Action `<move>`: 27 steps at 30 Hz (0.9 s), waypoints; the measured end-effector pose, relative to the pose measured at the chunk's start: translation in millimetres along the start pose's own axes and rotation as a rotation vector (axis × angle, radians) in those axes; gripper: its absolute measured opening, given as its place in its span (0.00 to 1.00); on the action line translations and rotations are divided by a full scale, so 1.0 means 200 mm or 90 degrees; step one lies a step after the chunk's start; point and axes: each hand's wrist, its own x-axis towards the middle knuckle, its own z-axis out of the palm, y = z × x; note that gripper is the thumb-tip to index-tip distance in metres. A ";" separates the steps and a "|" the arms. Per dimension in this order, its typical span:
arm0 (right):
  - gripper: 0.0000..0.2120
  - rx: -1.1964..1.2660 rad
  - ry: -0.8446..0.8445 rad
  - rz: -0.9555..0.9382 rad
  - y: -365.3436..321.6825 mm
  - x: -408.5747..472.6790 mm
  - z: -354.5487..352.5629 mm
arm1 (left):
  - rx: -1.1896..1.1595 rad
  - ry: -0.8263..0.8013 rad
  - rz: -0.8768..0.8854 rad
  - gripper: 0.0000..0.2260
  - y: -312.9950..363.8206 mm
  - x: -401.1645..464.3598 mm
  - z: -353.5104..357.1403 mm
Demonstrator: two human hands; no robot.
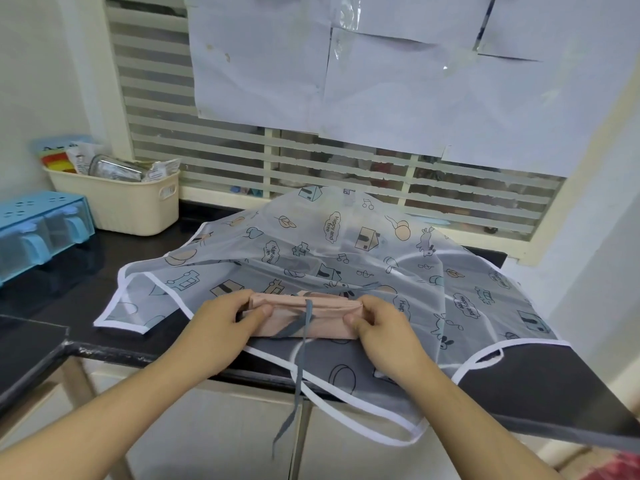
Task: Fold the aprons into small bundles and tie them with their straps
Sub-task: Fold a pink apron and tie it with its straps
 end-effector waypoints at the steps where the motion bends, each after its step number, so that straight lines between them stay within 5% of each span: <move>1: 0.07 -0.010 0.012 0.012 -0.01 0.02 0.01 | 0.012 0.012 -0.023 0.11 0.00 0.02 0.01; 8: 0.11 -0.102 0.047 0.100 -0.04 0.17 0.07 | 0.148 0.028 -0.132 0.12 0.03 0.19 0.08; 14: 0.09 -0.208 0.079 0.089 -0.03 0.20 0.14 | 0.441 0.001 -0.078 0.08 0.07 0.24 0.14; 17: 0.07 -0.228 0.076 0.078 -0.03 0.22 0.14 | 0.549 0.025 -0.042 0.16 0.06 0.24 0.17; 22: 0.16 -0.250 0.022 0.076 -0.04 0.22 0.14 | 0.438 0.053 0.242 0.11 0.05 0.25 0.25; 27: 0.14 -0.309 0.019 0.074 -0.04 0.23 0.16 | 0.417 -0.056 0.166 0.28 -0.05 0.22 0.33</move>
